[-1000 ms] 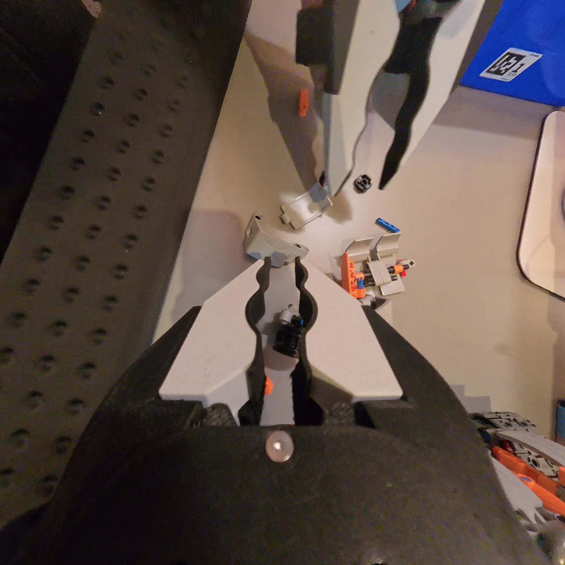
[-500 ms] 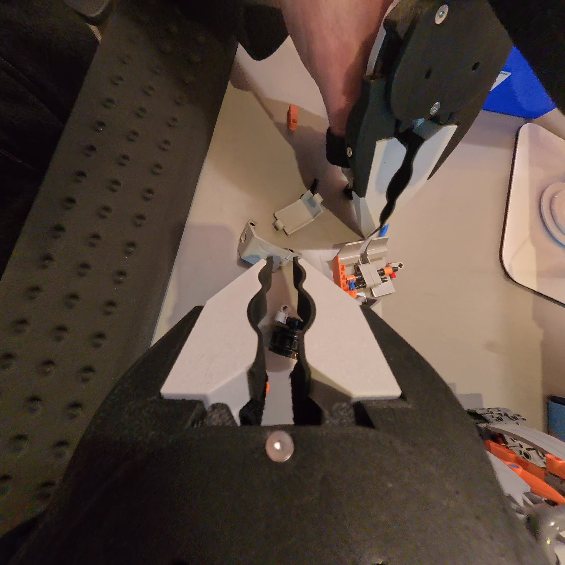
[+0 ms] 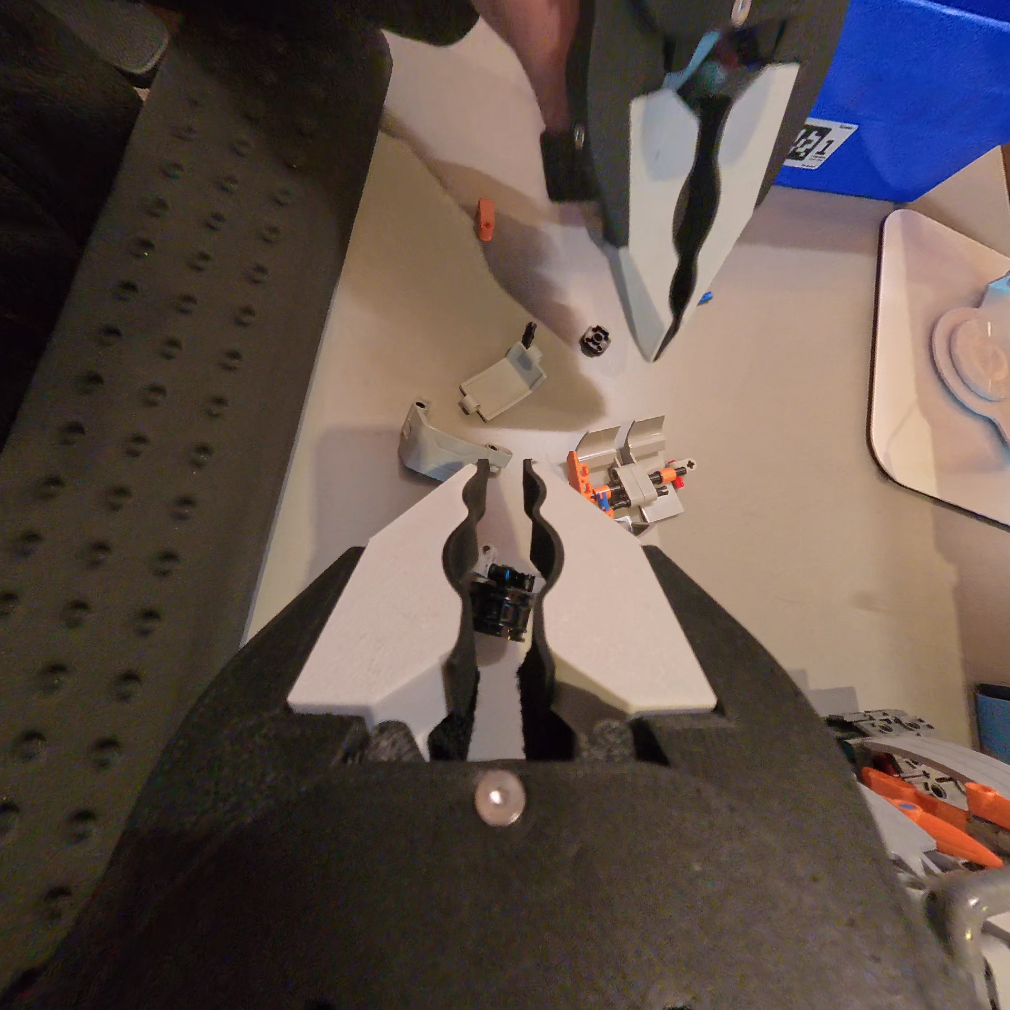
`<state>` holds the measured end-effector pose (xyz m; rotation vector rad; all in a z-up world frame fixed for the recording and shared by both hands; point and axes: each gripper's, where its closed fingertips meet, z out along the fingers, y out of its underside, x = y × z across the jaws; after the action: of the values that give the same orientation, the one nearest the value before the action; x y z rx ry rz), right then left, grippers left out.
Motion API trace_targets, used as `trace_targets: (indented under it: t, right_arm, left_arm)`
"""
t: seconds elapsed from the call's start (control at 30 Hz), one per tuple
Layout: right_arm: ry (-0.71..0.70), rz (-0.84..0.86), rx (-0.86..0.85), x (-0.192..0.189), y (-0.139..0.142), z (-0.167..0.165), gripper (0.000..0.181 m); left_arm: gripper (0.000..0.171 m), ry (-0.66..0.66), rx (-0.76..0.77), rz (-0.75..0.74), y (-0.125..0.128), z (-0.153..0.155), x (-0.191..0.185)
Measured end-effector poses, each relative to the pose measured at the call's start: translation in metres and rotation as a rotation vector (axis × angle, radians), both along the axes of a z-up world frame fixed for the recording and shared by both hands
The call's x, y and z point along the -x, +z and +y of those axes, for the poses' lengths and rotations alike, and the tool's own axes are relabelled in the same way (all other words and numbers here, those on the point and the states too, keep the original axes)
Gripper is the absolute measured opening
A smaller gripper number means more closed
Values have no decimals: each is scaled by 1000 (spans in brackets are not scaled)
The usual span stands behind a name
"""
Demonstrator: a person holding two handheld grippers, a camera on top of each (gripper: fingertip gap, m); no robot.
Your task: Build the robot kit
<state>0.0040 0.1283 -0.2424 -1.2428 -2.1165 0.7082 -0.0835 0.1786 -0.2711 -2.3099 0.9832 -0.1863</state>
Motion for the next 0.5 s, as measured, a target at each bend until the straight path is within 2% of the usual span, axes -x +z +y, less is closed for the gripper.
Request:
trace_targets:
  t: [0.1, 0.27, 0.5]
  right_arm:
    - [-5, 6, 5, 1, 1, 1, 11]
    - [-3, 5, 4, 1, 1, 0, 11]
    - [-1, 11, -2, 0, 2, 0, 11]
  left_arm:
    - [0, 19, -37, 37, 18, 0, 17]
    - [18, 9, -66, 182, 44, 10, 46]
    - [23, -181, 116, 532, 12, 17, 68]
